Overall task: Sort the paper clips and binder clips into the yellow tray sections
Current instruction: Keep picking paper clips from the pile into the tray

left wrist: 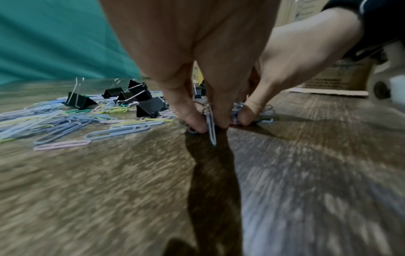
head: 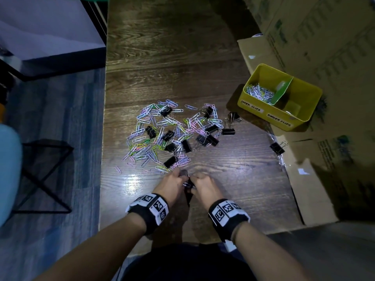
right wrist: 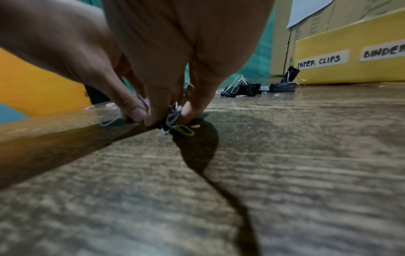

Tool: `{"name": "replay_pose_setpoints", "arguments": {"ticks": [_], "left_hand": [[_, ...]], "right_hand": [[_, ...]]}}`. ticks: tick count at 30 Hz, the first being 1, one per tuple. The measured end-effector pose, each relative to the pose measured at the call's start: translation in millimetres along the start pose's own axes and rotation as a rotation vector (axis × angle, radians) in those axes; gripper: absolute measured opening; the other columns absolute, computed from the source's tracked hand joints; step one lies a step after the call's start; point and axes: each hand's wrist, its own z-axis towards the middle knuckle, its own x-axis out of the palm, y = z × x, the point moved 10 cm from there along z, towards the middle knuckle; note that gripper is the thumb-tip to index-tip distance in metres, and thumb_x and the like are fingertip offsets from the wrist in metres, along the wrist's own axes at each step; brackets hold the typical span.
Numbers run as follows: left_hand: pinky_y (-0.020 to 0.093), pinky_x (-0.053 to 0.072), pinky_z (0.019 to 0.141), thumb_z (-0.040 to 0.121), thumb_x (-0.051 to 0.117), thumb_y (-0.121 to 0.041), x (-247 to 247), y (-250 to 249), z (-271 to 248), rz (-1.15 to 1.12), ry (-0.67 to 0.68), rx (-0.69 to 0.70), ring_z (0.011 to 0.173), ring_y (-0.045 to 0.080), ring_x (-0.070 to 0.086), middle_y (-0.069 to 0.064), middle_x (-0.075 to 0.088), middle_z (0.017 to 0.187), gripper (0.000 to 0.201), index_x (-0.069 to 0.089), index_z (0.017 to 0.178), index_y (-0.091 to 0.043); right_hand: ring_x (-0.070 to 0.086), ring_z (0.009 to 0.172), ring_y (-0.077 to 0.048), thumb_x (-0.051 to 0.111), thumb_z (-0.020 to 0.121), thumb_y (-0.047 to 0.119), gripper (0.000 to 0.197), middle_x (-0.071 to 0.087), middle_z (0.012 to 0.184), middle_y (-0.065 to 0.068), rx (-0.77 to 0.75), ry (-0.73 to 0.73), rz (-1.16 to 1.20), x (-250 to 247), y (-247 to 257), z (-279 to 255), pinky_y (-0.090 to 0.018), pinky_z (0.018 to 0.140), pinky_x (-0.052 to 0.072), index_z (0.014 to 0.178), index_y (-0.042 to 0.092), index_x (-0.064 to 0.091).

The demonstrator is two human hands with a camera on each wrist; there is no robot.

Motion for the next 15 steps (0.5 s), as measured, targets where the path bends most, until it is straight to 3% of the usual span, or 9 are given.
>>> {"name": "replay_pose_setpoints", "arguments": {"ticks": [3,6,9,12,15], "left_hand": [[0.040,0.054,0.076,0.080,0.055,-0.009,-9.8,1.8,-1.7,-0.048,-0.055,0.070,0.088,0.038,0.064,0.019,0.060,0.109,0.025,0.068,0.101,-0.009],[0.036,0.051,0.071,0.085,0.059,-0.008,-24.5,4.8,-1.1,-0.055,-0.102,0.089,0.080,0.037,0.065,0.018,0.053,0.120,0.012,0.067,0.091,-0.002],[0.034,0.051,0.057,0.077,0.067,0.001,-35.0,-1.3,2.6,-0.067,-0.146,0.188,0.061,0.031,0.064,0.020,0.058,0.107,0.002,0.067,0.077,-0.002],[0.033,0.051,0.061,0.080,0.063,0.001,-36.3,-1.6,6.2,-0.085,-0.160,0.261,0.065,0.028,0.064,0.015,0.059,0.102,0.006,0.067,0.080,-0.003],[0.030,0.053,0.069,0.080,0.066,-0.006,-44.9,9.1,10.0,-0.142,-0.202,0.215,0.074,0.021,0.063,0.007,0.058,0.103,0.006,0.070,0.083,-0.010]], "right_hand": [[0.059,0.106,-0.031,0.051,0.091,0.010,0.025,0.060,0.117,-0.016,0.072,0.073,0.026,6.4,-11.3,3.6,-0.037,0.089,0.049,0.113,0.006,0.060],[0.059,0.105,-0.031,0.054,0.092,0.014,0.024,0.063,0.114,-0.017,0.100,0.030,0.074,-0.2,-19.5,6.6,-0.035,0.090,0.048,0.113,0.007,0.063],[0.059,0.109,-0.027,0.063,0.089,0.020,0.031,0.064,0.119,-0.015,0.146,-0.007,0.196,-11.0,-29.6,8.7,-0.029,0.096,0.043,0.118,0.012,0.064],[0.061,0.108,-0.026,0.071,0.083,0.027,0.036,0.065,0.117,-0.016,0.207,-0.035,0.372,-25.0,-42.2,7.8,-0.028,0.097,0.044,0.116,0.016,0.067],[0.061,0.111,-0.025,0.076,0.076,0.032,0.046,0.064,0.121,-0.017,0.258,-0.075,0.510,-39.9,-55.6,5.1,-0.029,0.099,0.044,0.117,0.014,0.066]]}}
